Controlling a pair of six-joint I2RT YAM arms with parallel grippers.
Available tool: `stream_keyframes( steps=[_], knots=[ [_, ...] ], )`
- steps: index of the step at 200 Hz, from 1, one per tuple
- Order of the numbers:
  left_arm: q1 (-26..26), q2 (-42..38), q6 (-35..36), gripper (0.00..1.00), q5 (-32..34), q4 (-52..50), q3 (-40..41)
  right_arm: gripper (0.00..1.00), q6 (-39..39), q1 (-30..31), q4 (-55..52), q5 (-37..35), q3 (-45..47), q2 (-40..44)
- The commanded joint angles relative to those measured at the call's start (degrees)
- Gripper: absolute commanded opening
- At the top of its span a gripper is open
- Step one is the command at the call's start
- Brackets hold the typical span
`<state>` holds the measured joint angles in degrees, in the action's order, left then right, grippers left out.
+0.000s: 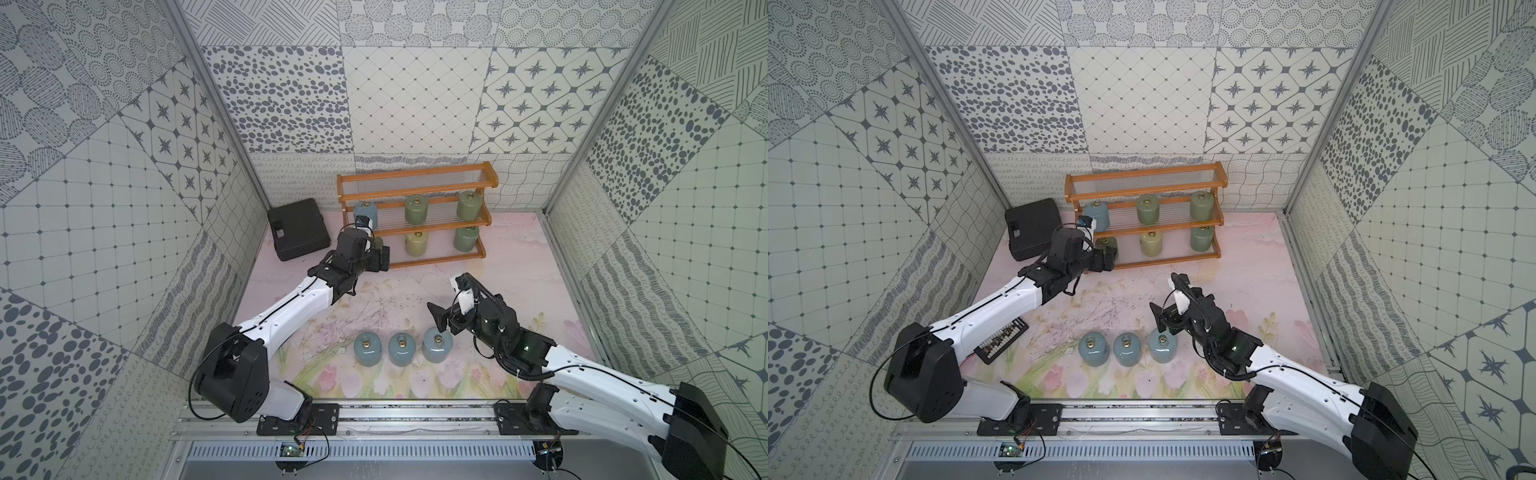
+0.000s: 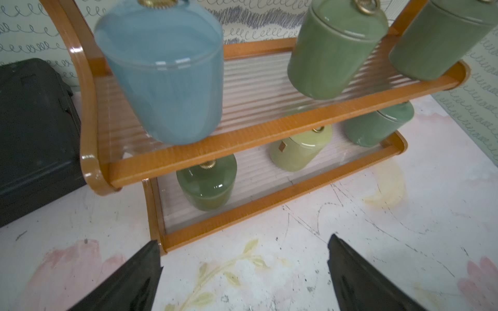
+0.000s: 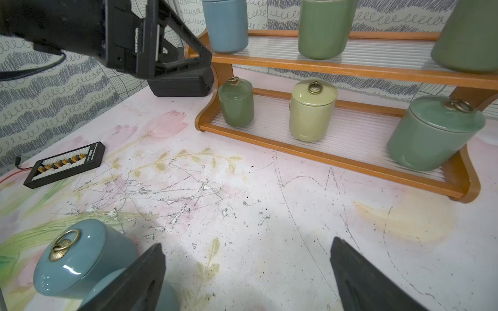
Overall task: Remove the tea canisters from the shelf
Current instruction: Place the tea canister at the center of the board, then pick up the tea canister from the shelf.
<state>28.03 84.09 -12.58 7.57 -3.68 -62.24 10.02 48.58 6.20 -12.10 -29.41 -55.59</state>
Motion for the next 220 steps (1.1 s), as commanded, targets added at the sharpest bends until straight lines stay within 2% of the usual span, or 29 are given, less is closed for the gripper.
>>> stream_keyframes(
  steps=[1, 96, 220],
  knots=[
    [-2.2, 5.2, 3.5, 1.0, 2.7, 2.9, -6.1, 0.99, -1.1, -1.7, 4.3, 4.3, -3.0, -1.6],
    [-5.5, 14.6, 4.6, 1.0, 3.5, 8.2, -15.3, 0.99, -0.4, -5.8, 5.3, 7.0, -3.6, -3.3],
    [-7.7, 22.5, 4.4, 1.0, -1.0, 10.7, -22.4, 1.0, 0.3, -7.2, 6.3, 8.1, -3.4, -4.4]
  ],
)
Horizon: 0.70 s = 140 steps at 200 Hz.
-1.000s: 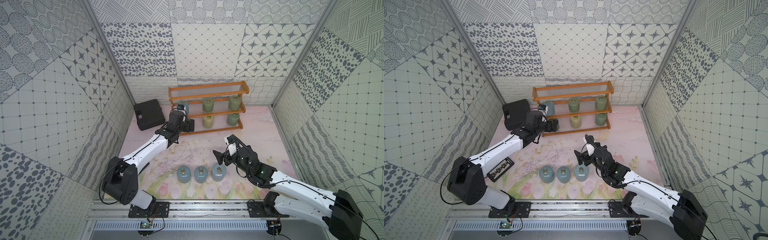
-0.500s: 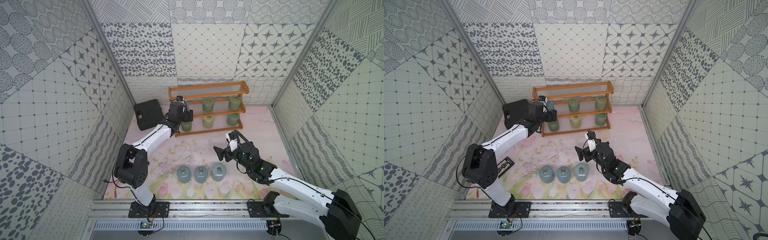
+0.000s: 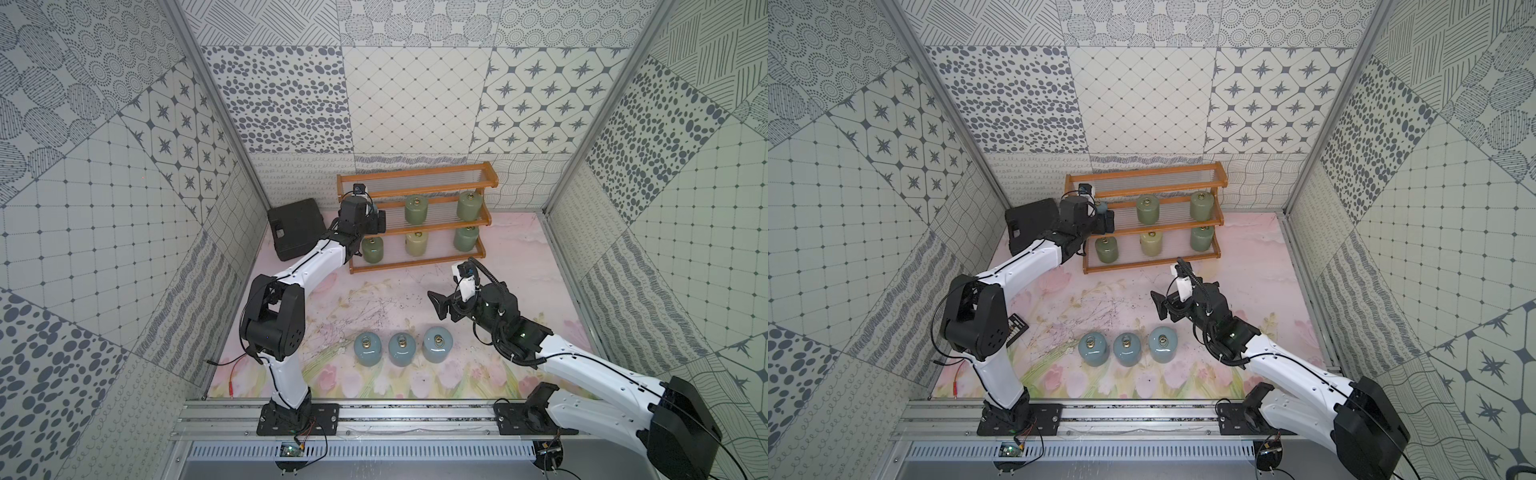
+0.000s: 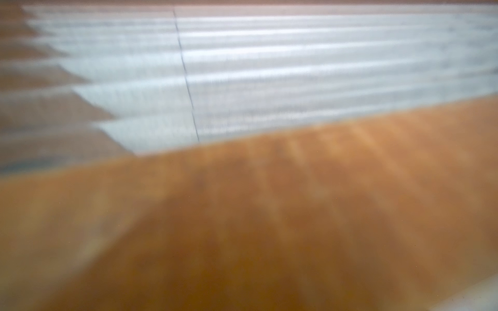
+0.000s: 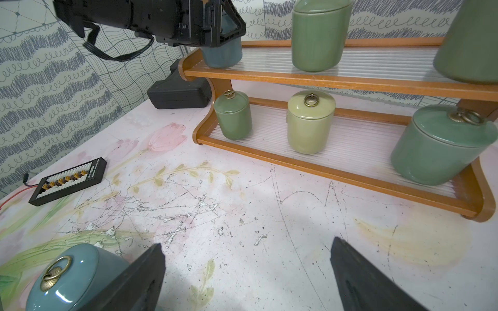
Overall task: Remove the tea canisters from the shelf
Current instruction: Pick up the tea canister from the shelf.
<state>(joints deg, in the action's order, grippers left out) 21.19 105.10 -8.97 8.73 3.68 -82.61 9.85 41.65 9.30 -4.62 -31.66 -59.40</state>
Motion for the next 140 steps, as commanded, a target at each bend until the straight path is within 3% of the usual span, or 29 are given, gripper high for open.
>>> stream_keyframes(
  steps=[1, 76, 140],
  knots=[
    [-0.9, 1.6, 0.8, 1.0, -2.2, 3.3, -2.1, 1.0, 0.5, -0.3, 3.2, 0.6, -1.1, -0.7],
    [-1.5, 4.2, -0.6, 0.95, -4.7, 5.6, -3.7, 0.99, 1.1, -0.5, 3.6, 0.7, -0.4, -0.9],
    [-1.6, 4.8, -0.9, 0.85, -7.3, 5.9, -3.9, 1.0, 1.6, -0.6, 3.7, 0.4, 0.4, -0.2]
  ],
)
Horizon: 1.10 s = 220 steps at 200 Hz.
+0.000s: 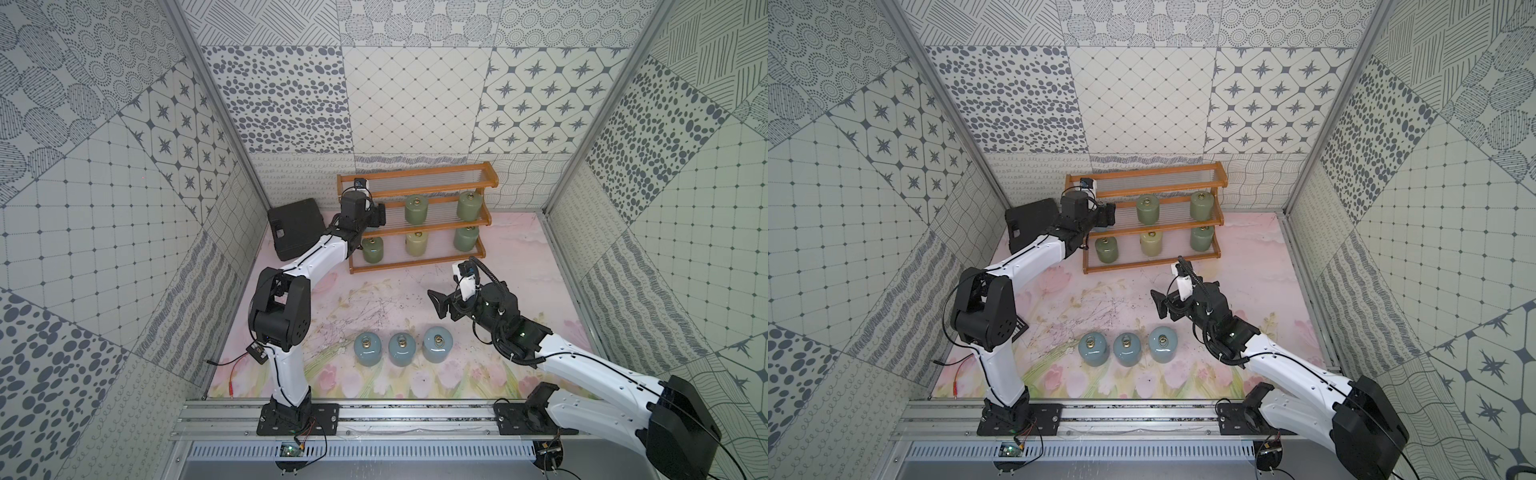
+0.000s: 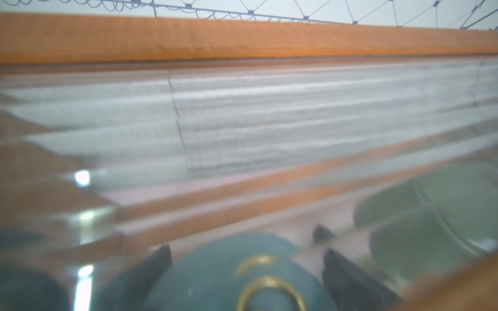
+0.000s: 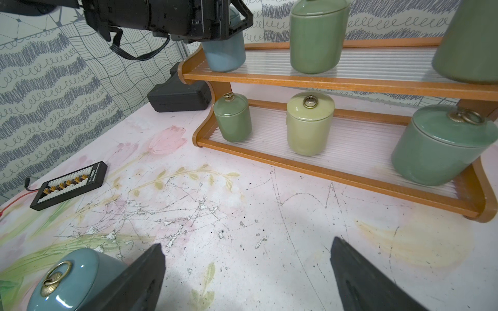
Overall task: Remove the tea canisters from the shelf
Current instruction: Pick up the tea canister from the shelf.
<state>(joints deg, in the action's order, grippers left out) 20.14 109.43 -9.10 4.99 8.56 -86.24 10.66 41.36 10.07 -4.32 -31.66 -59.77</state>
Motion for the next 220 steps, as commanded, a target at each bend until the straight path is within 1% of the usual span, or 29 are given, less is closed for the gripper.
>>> stream_keyframes(
  steps=[1, 74, 80, 109, 139, 181, 220],
  knots=[
    [-0.5, 0.5, -0.8, 0.84, -3.7, 1.0, -0.3, 0.99, 0.8, -0.4, 2.9, 0.1, 0.4, 0.2],
    [-0.5, -2.4, -0.4, 0.78, -4.9, 0.8, 3.6, 0.99, 1.2, -0.3, 2.9, 0.0, 0.4, 1.1],
    [-0.5, -2.5, -0.3, 0.77, -5.0, 0.7, 4.0, 0.99, 1.1, -0.3, 2.9, 0.0, 1.6, 1.2],
    [-0.5, -3.7, -0.1, 0.76, -5.9, 0.3, 5.3, 1.0, 1.3, -0.4, 3.0, 0.1, 1.7, 1.2],
    [-0.5, -3.9, 0.3, 0.76, -6.4, -0.8, 5.6, 1.0, 1.3, -0.4, 3.0, 0.2, 1.7, 1.3],
    [-0.5, -3.2, 0.6, 0.81, -6.8, -1.5, 5.6, 0.99, 1.4, -0.4, 3.0, 0.3, 1.8, 1.4],
    [-0.5, -2.5, 0.7, 0.81, -7.6, -2.0, 4.5, 0.99, 1.4, -0.4, 3.0, 0.1, 1.9, 1.5]
  ],
)
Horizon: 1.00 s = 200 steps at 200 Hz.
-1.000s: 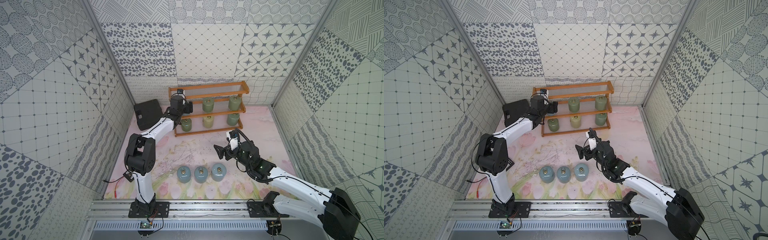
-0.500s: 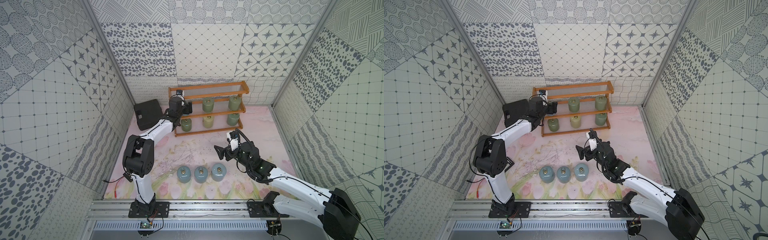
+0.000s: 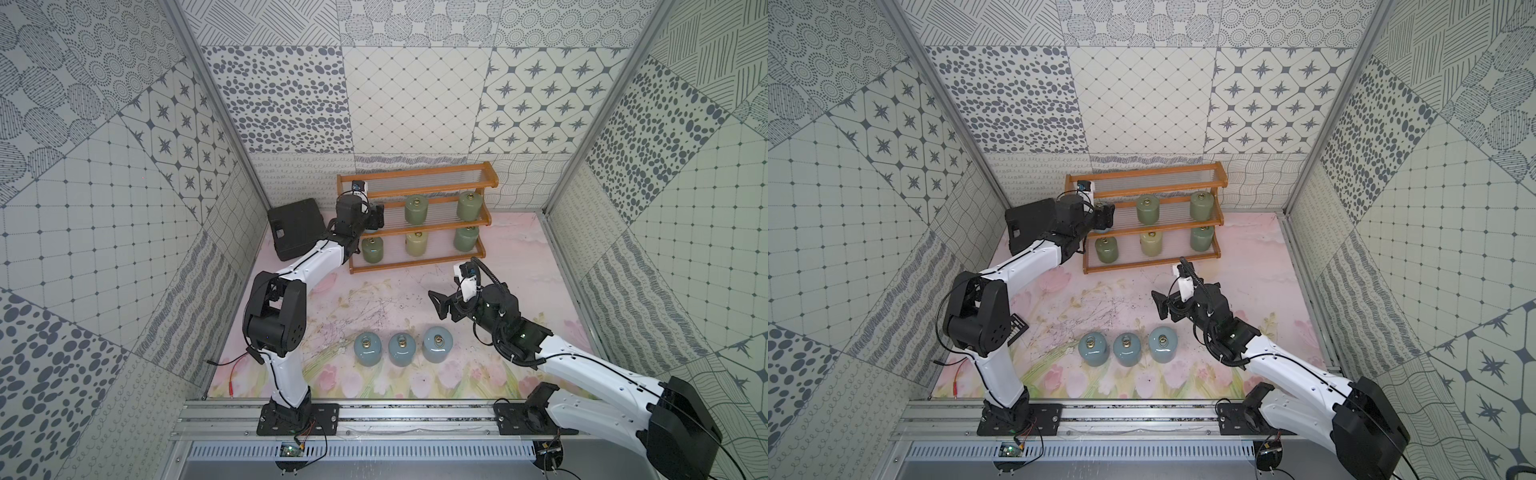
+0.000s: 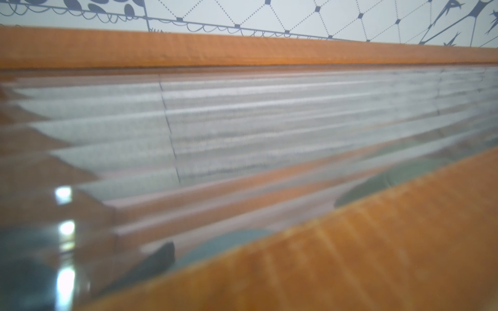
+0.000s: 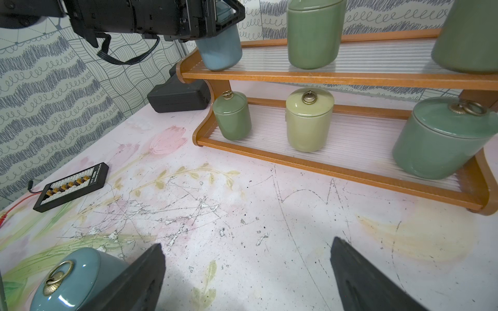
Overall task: Remove the tea canisters from the shelf
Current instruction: Pick up the tea canister from the shelf.
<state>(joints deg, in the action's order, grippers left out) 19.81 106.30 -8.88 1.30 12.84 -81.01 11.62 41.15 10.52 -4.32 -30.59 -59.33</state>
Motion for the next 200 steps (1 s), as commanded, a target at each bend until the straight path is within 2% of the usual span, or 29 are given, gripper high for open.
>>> stream_keyframes(
  steps=[1, 92, 133, 200],
  knots=[
    [-0.2, 0.7, 0.5, 0.81, -3.9, -6.3, -0.8, 1.0, 0.4, -0.2, 2.6, 0.2, 0.8, 1.1],
    [-0.1, 1.7, 0.6, 0.86, -4.6, -7.2, -0.9, 0.99, 0.9, -0.1, 2.5, -0.2, 1.8, 2.1],
    [0.0, 0.2, 0.7, 0.74, -5.3, -7.0, -0.6, 1.0, 1.0, -0.2, 2.6, -0.4, 1.9, 2.5],
    [1.0, -7.8, 1.3, 0.72, -7.1, -6.5, 3.4, 0.99, 0.8, -0.2, 2.2, -0.5, 2.0, 2.9]
  ],
)
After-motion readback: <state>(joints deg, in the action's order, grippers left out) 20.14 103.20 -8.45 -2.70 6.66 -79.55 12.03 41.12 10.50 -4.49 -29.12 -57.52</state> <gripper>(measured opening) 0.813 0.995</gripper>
